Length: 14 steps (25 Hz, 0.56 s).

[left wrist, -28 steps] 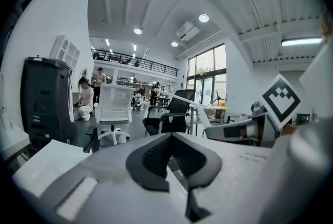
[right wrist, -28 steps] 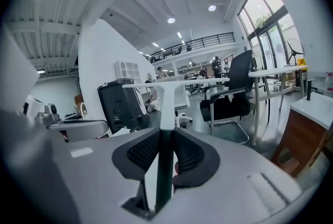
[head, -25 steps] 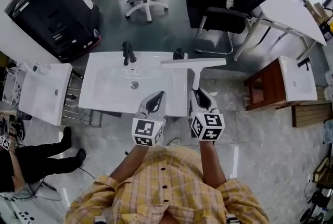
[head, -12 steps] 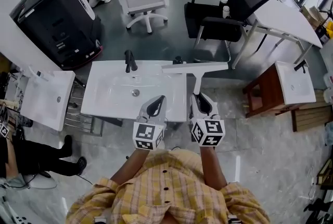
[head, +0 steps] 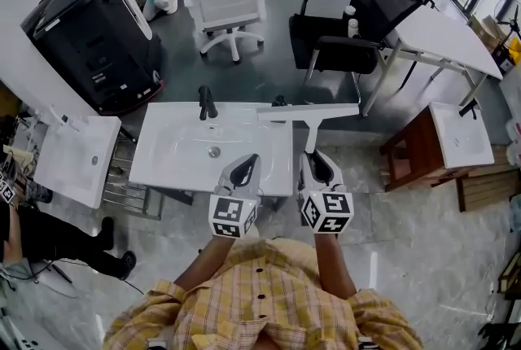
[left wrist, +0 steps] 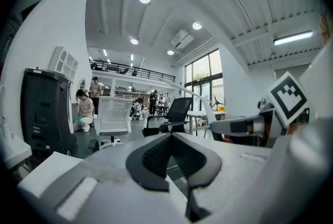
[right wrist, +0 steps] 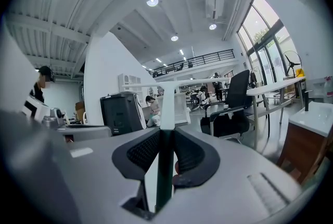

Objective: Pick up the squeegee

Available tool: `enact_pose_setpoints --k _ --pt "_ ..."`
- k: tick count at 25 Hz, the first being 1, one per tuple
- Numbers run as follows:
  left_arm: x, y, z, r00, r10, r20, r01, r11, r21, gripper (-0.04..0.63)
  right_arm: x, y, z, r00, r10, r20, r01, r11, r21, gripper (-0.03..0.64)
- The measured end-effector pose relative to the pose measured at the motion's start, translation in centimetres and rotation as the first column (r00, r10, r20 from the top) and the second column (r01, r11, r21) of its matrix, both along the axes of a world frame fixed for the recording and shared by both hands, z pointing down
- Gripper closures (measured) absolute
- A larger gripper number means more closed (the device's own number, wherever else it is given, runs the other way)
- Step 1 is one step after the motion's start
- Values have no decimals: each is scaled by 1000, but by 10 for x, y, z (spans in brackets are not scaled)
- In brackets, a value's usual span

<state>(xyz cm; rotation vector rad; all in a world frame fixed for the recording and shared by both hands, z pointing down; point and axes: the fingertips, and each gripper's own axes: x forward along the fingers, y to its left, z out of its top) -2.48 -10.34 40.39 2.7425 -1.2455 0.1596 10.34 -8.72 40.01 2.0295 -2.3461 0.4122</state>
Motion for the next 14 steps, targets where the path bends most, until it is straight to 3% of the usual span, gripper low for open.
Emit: enact_pose_setpoints --k 14 --pt "-2 -1 -6 1000 -3 -8 3 1000 10 594 1 1 -5 1000 15 -8 -15 1000 4 531"
